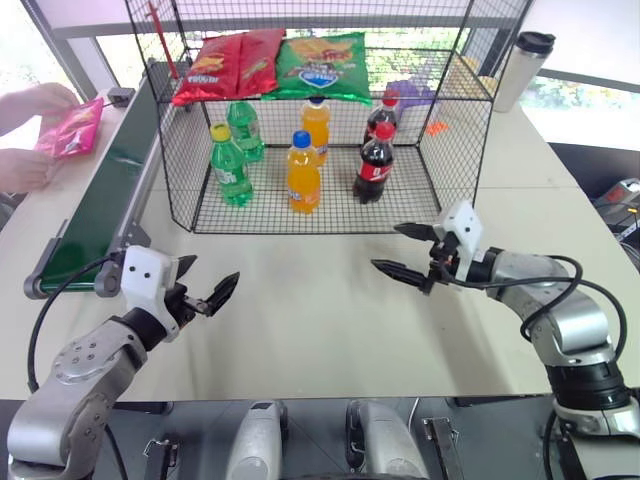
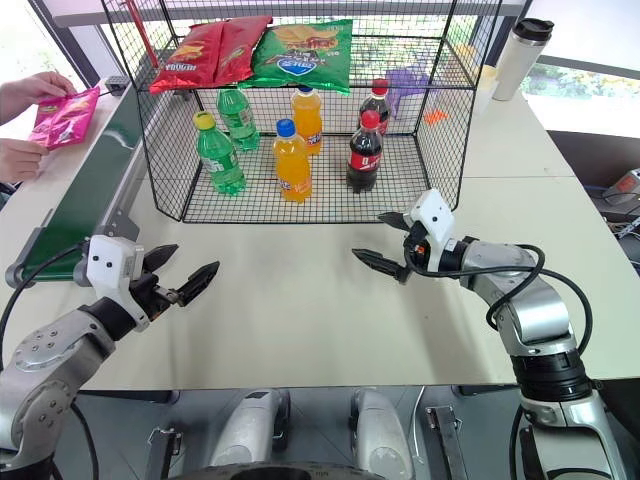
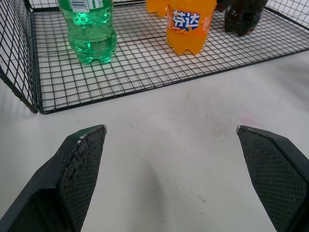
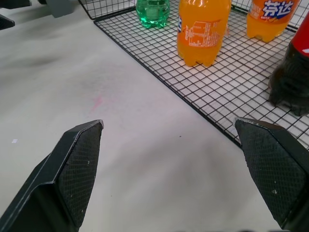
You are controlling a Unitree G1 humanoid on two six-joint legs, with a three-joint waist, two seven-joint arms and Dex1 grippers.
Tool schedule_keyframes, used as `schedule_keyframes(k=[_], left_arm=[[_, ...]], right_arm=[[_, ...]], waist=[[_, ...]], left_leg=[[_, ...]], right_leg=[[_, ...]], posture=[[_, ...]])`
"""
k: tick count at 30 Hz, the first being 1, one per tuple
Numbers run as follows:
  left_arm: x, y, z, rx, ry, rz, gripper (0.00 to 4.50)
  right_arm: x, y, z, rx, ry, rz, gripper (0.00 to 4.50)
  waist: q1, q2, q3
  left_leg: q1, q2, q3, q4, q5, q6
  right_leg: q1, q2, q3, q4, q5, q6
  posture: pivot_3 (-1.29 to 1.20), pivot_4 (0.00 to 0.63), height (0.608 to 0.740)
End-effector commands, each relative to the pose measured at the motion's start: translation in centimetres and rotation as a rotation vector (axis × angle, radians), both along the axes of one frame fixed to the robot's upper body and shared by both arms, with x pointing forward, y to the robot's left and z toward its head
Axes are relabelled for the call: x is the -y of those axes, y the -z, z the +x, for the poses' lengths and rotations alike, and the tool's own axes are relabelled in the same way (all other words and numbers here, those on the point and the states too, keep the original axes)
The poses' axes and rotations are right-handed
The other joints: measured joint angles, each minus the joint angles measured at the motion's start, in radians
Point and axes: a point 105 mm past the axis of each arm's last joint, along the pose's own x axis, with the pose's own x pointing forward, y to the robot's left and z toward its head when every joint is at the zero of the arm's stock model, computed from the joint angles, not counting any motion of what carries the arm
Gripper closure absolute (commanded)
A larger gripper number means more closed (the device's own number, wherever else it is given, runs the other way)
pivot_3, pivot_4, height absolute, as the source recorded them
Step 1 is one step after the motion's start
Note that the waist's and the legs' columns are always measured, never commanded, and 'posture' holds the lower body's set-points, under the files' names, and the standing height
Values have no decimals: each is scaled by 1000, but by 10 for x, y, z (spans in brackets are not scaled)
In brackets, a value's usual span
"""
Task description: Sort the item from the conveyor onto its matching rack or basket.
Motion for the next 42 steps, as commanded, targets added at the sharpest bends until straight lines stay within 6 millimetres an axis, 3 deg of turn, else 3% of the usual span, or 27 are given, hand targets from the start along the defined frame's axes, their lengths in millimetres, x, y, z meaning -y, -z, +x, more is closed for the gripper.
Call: schedule_keyframes(k=[1, 42], left_arm=[[3, -9, 0, 50, 26, 14, 20], [0, -11, 2, 56, 3, 25, 20]], right_arm=[[-1, -11, 0, 51, -13, 6, 0], [-3, -11, 4, 61, -2, 9, 0]], waist=[[0, 0, 0], [0, 0, 0]], left_leg=[[0, 0, 0, 0, 0, 0], [0, 0, 0, 0, 0, 0]], right_leg=[[0, 0, 0, 0, 0, 0], [0, 0, 0, 0, 0, 0]], posture=[[0, 150, 740], [0, 150, 740]])
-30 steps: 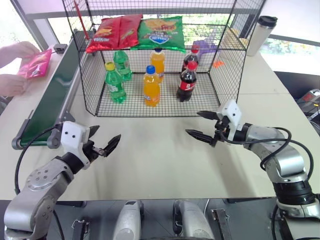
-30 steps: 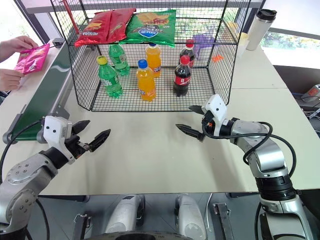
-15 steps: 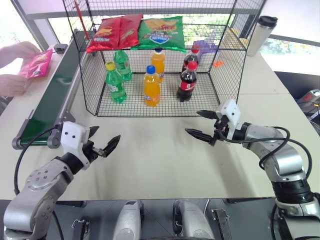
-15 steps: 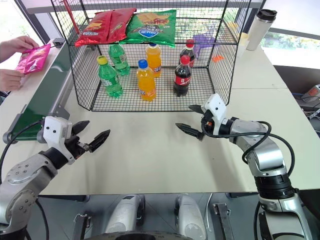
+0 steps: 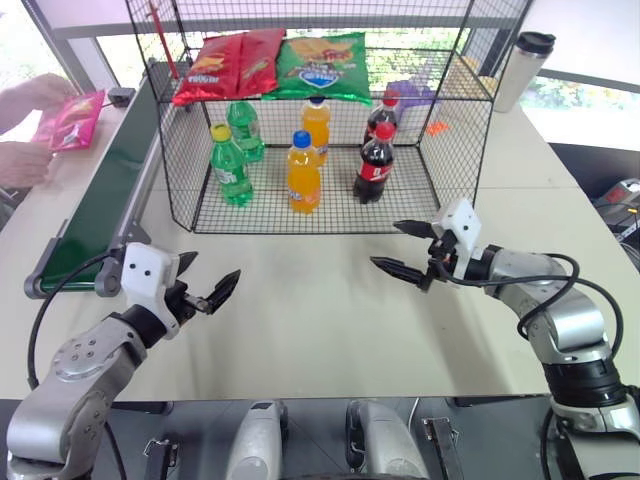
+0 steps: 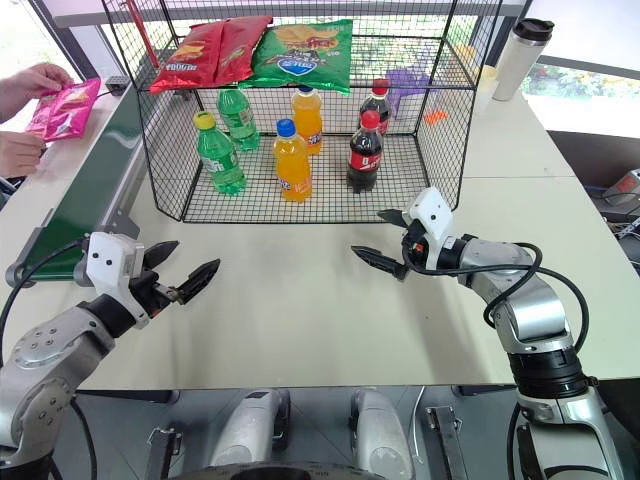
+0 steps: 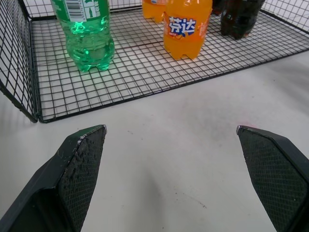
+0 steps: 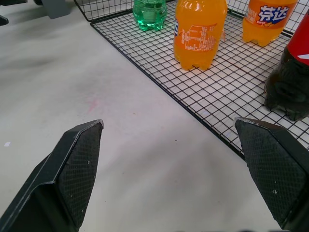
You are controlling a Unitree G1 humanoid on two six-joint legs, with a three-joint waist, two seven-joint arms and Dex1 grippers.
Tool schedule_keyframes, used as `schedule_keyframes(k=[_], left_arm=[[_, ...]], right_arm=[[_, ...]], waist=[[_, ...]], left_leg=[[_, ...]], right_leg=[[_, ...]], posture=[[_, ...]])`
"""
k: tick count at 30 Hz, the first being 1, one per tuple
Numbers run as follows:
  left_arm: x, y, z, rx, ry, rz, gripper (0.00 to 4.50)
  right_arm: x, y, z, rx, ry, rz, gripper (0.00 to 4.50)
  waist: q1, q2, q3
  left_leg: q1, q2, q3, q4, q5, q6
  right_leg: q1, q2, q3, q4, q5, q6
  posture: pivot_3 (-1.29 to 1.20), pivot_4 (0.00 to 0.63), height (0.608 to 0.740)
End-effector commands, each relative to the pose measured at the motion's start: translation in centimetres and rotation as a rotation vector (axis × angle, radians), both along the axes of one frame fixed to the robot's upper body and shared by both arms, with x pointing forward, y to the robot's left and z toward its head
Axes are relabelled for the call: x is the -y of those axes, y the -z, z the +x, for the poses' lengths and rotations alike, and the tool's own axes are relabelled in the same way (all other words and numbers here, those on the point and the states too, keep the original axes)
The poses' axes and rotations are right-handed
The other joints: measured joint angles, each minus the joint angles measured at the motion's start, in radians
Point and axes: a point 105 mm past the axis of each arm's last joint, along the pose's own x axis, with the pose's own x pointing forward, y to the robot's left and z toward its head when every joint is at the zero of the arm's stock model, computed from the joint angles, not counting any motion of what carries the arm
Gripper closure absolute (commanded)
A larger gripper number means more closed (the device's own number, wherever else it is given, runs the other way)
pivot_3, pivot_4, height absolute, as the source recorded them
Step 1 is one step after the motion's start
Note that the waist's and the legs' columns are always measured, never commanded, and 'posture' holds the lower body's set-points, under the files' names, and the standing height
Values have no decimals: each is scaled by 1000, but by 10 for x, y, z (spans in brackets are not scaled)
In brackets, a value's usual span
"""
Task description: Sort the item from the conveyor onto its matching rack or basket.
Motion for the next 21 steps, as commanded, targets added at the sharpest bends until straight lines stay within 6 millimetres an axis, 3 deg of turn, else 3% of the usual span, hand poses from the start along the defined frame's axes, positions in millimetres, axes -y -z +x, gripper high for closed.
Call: schedule_keyframes(k=[1, 21], left_arm=[[-1, -7, 0, 39, -10, 12, 20], [-4, -6, -1, 41, -27, 42, 20]], right_arm=[[-3, -10, 1, 48, -11, 7, 0], [-7, -9, 8, 60, -23, 12, 0]], waist=[[0, 0, 0], [0, 0, 0]], left_leg=[[0, 0, 0, 0, 0, 0], [0, 0, 0, 0, 0, 0]], right_leg=[[0, 0, 0, 0, 0, 0], [0, 0, 0, 0, 0, 0]], posture=[[0, 150, 740], [0, 150, 740]])
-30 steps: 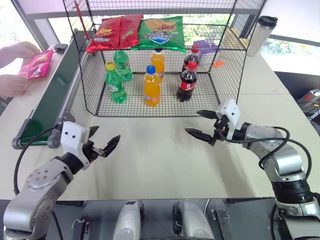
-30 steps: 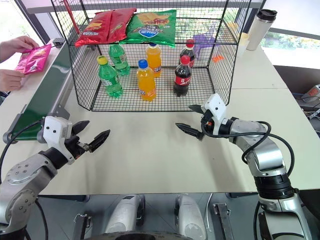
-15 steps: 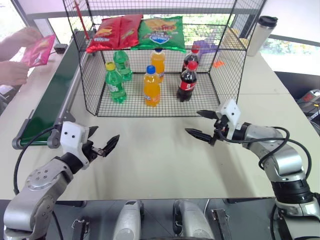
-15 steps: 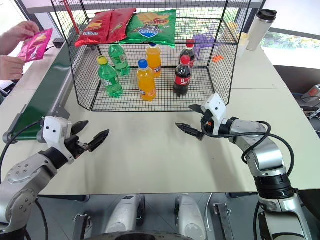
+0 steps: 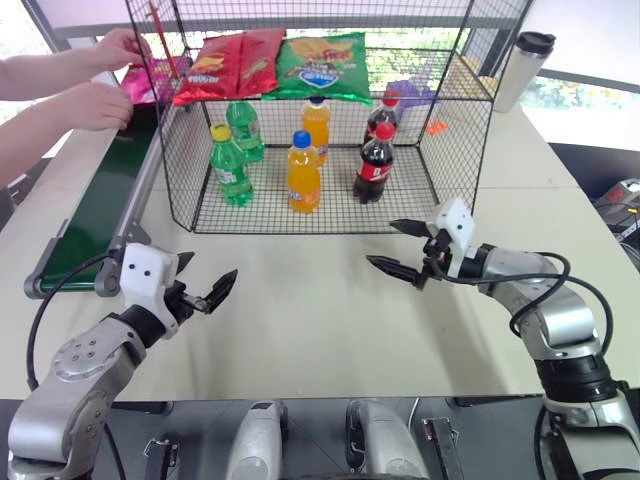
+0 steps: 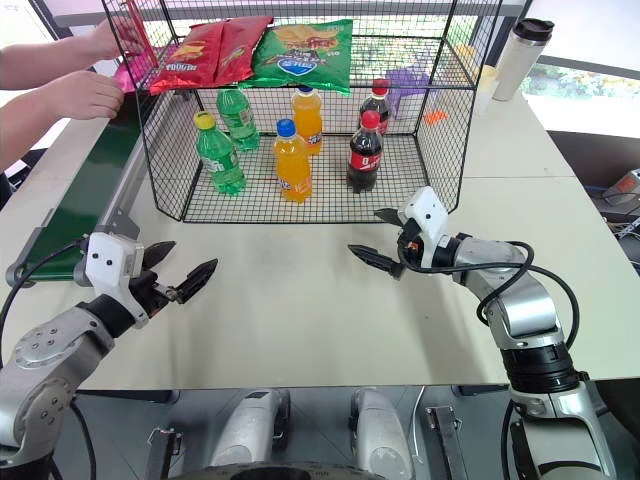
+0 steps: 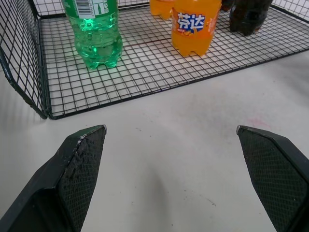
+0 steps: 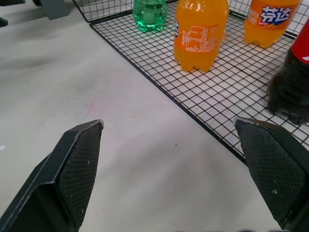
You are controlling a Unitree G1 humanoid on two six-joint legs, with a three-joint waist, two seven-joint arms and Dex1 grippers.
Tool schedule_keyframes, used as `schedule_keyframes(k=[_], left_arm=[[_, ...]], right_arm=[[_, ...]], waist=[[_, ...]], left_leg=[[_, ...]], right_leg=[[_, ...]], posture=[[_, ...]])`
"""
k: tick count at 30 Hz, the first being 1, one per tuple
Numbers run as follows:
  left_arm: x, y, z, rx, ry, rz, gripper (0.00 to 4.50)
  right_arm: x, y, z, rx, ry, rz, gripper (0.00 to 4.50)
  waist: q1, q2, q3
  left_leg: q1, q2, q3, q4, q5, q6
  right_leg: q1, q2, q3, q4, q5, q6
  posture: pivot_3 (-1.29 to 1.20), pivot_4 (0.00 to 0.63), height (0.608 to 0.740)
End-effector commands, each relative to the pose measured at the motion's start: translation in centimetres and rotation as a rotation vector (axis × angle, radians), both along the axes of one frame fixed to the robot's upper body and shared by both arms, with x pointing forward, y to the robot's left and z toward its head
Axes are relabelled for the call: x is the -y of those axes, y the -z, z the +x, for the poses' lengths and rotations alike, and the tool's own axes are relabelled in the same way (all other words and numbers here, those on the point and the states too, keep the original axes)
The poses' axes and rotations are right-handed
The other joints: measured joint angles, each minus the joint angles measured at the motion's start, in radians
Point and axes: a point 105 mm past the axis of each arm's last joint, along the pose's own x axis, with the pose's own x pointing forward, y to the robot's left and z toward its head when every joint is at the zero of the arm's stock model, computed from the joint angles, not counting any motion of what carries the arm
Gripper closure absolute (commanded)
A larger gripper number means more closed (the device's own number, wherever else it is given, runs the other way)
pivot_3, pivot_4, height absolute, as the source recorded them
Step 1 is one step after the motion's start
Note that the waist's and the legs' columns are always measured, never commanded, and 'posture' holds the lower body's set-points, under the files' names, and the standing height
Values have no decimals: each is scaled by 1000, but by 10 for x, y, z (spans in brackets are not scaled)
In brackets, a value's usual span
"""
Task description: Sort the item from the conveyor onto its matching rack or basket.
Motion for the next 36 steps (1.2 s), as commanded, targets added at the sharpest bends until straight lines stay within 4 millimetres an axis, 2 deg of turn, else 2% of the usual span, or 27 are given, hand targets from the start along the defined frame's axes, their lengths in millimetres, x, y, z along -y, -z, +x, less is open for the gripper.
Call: schedule_keyframes(k=[1, 8, 11, 13, 14, 16, 17, 19, 20, 22, 24, 27, 31, 36], left_arm=[[-1, -7, -3, 37, -5, 25, 20], [-3, -5, -6, 33, -25, 37, 20], [-8, -15, -9, 64, -50, 69, 20], [-16, -31, -11, 112, -75, 149, 20], [-25, -45, -12, 166, -113, 240, 20], [-50, -75, -16, 290, -203, 616, 20], [-59, -84, -20, 313, -205, 812, 20], [-77, -91, -25, 309, -217, 1063, 20], [-83, -93, -26, 309, -223, 1136, 20], [-106, -94, -32, 282, -244, 1331, 20], [-124, -90, -37, 237, -242, 1442, 20], [-142, -80, -38, 198, -238, 1569, 20], [-155, -69, -32, 176, -258, 1619, 20], [-158, -63, -24, 179, -267, 1622, 20]], right_arm=[[-2, -12, 3, 51, -13, 6, 0], [-3, -12, 7, 52, -24, 0, 0], [-4, -19, 9, 49, -38, 20, 0], [-10, -32, 6, 30, -80, 86, 0], [-15, -44, 3, 16, -118, 142, 0], [-27, -66, -5, -1, -204, 228, 0], [-33, -74, -8, 2, -240, 245, 0], [-41, -81, -11, 21, -281, 241, 0], [-44, -84, -11, 27, -291, 238, 0], [-55, -94, -14, 64, -339, 237, 0], [-67, -100, -20, 95, -392, 211, 0], [-75, -97, -24, 121, -425, 154, 0], [-79, -90, -23, 120, -422, 147, 0], [-76, -85, -21, 124, -396, 128, 0]], waist=[[0, 0, 0], [0, 0, 0], [0, 0, 0], [-1, 0, 0], [-2, 0, 0], [-6, 0, 0], [-9, 0, 0], [-10, 4, -1], [-9, 5, -2], [-7, 6, -2], [-7, 6, -2], [-2, 6, -2], [1, 6, -2], [-3, 5, -2]], left_leg=[[0, 0, 0, 0, 0, 0], [0, 0, 0, 0, 0, 0], [0, 0, 0, 0, 0, 0], [0, 0, 0, 0, 0, 0], [0, 0, 0, 0, 0, 0], [0, 1, 0, 0, 0, 0], [0, 2, 0, -1, 0, 0], [0, 2, 0, -2, 0, 0], [0, 2, 1, -3, 0, 0], [0, 2, 2, -4, 0, 0], [-1, 2, 2, -4, -1, 0], [-4, 2, 3, -4, -1, 0], [-5, 2, 3, -3, -1, 0], [-6, 2, 4, -3, -1, 0]], right_leg=[[0, 0, 0, 0, 0, 0], [0, 0, 0, 0, 0, 0], [0, 0, 0, 0, 0, 0], [0, 0, 0, 0, 0, 0], [0, 0, 0, 0, 0, 0], [-1, 2, 0, 1, 0, -1], [-1, 2, 0, 0, 1, -1], [-2, 3, 0, 0, 1, -2], [-2, 2, 0, -2, 1, -2], [-2, 1, 0, -3, 1, -2], [-3, 1, 0, -4, 1, -2], [-5, 0, -1, -4, 1, -2], [-6, -2, -1, -5, 1, -2], [-6, -2, -1, -5, 2, -2]], posture=[[0, 150, 740], [0, 150, 740], [0, 150, 740], [0, 150, 740], [0, 150, 740], [0, 150, 740], [0, 150, 740], [0, 150, 740], [0, 150, 740], [0, 150, 740], [0, 150, 740], [0, 150, 740], [0, 150, 740], [0, 150, 740]])
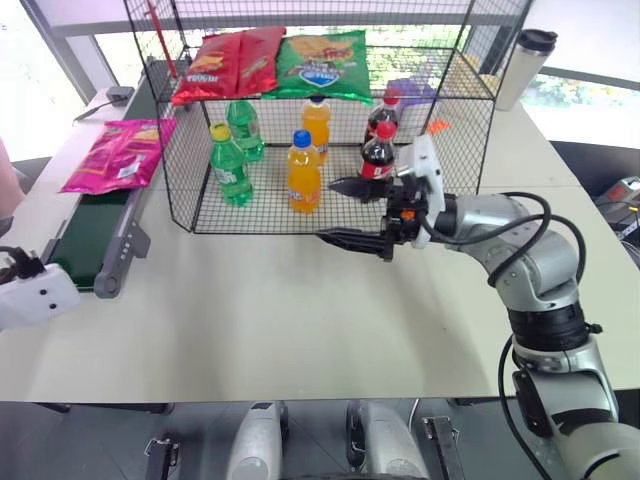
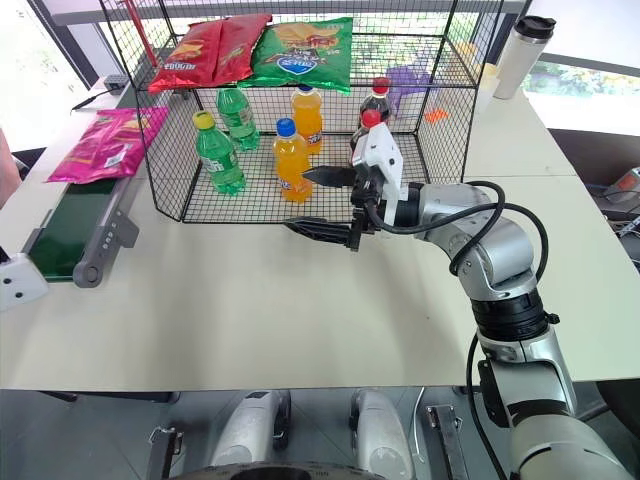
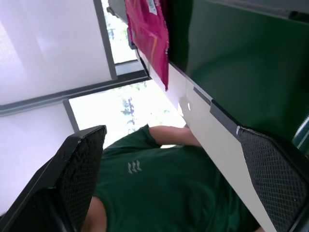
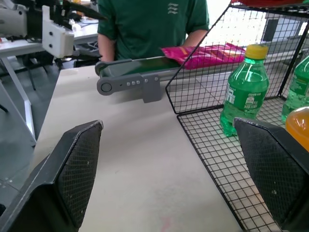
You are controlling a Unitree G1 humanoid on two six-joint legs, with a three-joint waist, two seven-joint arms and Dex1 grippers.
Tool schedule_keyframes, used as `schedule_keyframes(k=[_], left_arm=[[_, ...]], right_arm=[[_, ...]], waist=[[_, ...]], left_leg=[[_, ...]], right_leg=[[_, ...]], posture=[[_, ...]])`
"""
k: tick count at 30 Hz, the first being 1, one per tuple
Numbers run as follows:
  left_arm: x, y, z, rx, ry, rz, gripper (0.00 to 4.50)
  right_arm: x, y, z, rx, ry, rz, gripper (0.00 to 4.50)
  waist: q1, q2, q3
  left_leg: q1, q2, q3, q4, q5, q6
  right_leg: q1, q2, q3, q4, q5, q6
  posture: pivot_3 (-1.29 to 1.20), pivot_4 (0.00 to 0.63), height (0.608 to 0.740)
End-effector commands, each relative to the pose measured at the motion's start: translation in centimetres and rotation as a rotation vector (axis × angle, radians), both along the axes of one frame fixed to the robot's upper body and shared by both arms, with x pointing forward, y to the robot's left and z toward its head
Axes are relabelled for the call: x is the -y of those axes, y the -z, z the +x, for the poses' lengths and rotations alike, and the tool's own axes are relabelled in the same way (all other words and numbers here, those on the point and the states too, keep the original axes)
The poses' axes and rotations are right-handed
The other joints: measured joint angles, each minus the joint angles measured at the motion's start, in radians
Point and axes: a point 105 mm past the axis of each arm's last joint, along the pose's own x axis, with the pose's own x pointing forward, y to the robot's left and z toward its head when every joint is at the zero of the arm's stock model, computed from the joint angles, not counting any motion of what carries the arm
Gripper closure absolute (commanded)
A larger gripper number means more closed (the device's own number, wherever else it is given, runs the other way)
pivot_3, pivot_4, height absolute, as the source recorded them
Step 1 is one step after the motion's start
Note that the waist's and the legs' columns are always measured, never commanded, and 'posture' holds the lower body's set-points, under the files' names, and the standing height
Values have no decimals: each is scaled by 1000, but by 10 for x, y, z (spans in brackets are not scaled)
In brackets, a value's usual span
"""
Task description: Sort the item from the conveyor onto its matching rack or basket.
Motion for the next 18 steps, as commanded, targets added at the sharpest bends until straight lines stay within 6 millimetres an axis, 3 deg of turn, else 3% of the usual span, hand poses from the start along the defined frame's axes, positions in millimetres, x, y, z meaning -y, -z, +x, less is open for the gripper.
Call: schedule_keyframes(k=[1, 18], left_arm=[[-1, -2, 5, 26, 0, 25, 20], [8, 19, 28, -5, 40, -57, 20]], right_arm=[[2, -9, -3, 55, 7, 8, 0], [10, -7, -1, 68, 76, 3, 0]], waist=[[-1, 0, 0], [-1, 0, 0]], left_leg=[[0, 0, 0, 0, 0, 0], [0, 0, 0, 0, 0, 0]], right_leg=[[0, 0, 0, 0, 0, 0], [0, 1, 0, 2, 2, 3]], posture=[[0, 150, 740], [0, 150, 740]])
